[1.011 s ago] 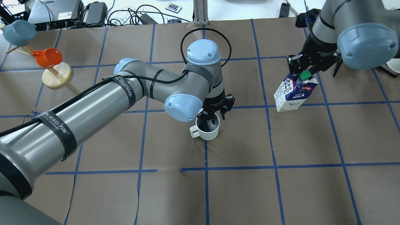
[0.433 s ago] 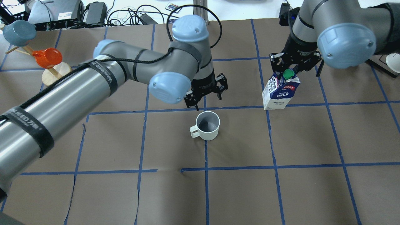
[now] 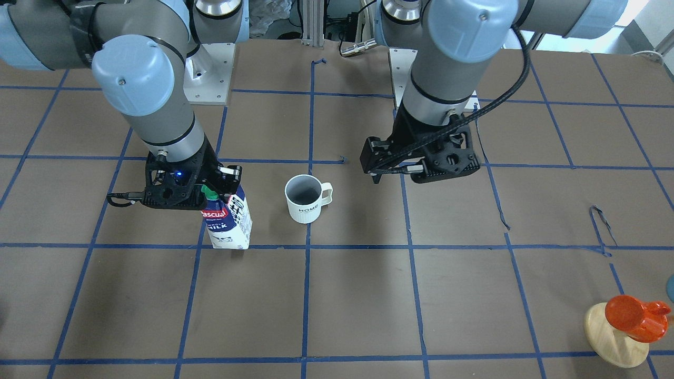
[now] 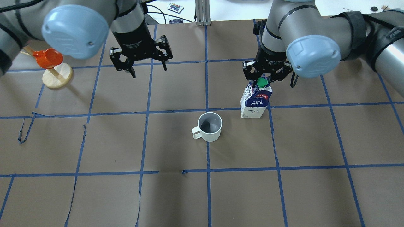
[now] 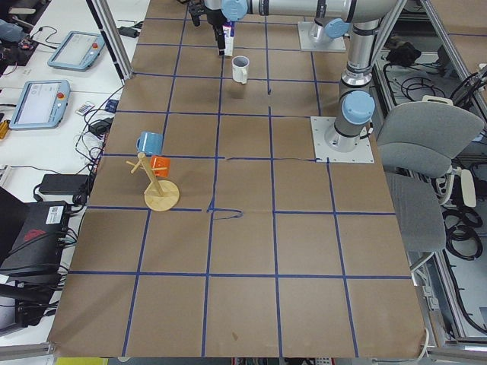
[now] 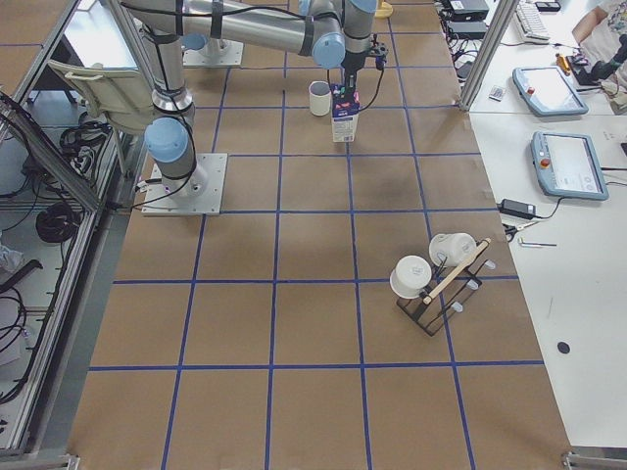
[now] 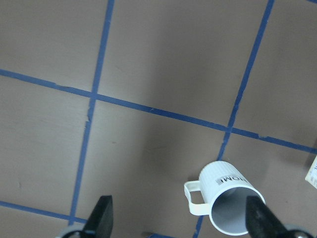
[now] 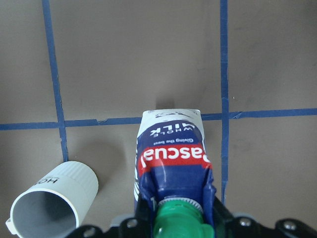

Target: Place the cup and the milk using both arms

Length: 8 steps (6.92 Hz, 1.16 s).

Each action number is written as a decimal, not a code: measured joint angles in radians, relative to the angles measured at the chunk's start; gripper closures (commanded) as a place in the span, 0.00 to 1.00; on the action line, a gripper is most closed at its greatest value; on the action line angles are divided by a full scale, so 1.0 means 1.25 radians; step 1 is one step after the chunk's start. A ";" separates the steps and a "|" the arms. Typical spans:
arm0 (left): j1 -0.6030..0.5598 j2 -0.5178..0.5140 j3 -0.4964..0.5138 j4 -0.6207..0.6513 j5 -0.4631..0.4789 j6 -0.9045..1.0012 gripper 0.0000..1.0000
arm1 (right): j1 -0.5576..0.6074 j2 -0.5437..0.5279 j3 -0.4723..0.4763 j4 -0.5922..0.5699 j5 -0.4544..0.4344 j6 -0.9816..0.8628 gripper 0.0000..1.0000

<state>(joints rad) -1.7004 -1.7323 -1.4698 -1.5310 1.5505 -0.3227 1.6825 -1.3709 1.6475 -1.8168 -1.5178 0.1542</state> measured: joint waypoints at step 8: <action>0.086 0.082 -0.066 0.033 0.033 0.201 0.00 | 0.079 0.031 0.004 0.001 0.032 0.031 0.80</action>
<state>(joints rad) -1.5926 -1.6292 -1.5524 -1.4894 1.5915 -0.0712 1.7810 -1.3323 1.6530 -1.8153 -1.4774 0.1933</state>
